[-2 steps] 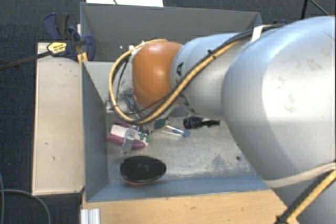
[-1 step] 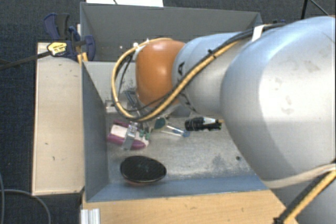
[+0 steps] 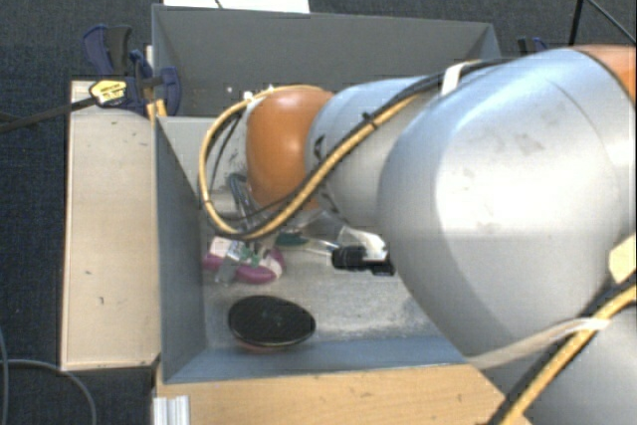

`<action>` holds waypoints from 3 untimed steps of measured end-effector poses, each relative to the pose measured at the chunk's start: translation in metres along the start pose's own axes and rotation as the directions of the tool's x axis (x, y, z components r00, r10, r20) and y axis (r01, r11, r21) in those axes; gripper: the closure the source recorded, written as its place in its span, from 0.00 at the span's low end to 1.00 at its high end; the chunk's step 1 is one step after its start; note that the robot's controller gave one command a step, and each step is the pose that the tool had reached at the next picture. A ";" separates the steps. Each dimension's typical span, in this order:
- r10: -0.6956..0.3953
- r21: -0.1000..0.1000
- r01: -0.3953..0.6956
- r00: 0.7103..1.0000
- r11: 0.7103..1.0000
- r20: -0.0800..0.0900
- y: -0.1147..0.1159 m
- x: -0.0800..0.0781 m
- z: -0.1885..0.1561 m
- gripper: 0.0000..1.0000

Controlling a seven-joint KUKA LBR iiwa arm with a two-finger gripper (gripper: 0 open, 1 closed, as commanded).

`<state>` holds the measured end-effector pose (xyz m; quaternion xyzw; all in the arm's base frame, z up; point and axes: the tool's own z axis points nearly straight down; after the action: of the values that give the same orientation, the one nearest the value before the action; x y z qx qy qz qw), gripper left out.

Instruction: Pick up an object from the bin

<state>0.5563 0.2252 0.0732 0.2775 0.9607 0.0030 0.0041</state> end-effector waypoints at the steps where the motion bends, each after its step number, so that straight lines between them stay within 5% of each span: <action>1: 0.001 -0.004 -0.001 1.000 1.000 0.002 0.001 -0.001 -0.002 0.00; 2: 0.001 -0.008 -0.001 1.000 1.000 0.000 0.003 0.001 -0.003 1.00; 3: -0.003 0.002 0.003 1.000 1.000 -0.006 0.005 0.001 -0.008 1.00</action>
Offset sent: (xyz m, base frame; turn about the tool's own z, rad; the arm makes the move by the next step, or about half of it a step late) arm 0.0000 0.0000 0.0000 0.0000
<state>0.5582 0.2301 0.0808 0.2761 0.9611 0.0030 0.0007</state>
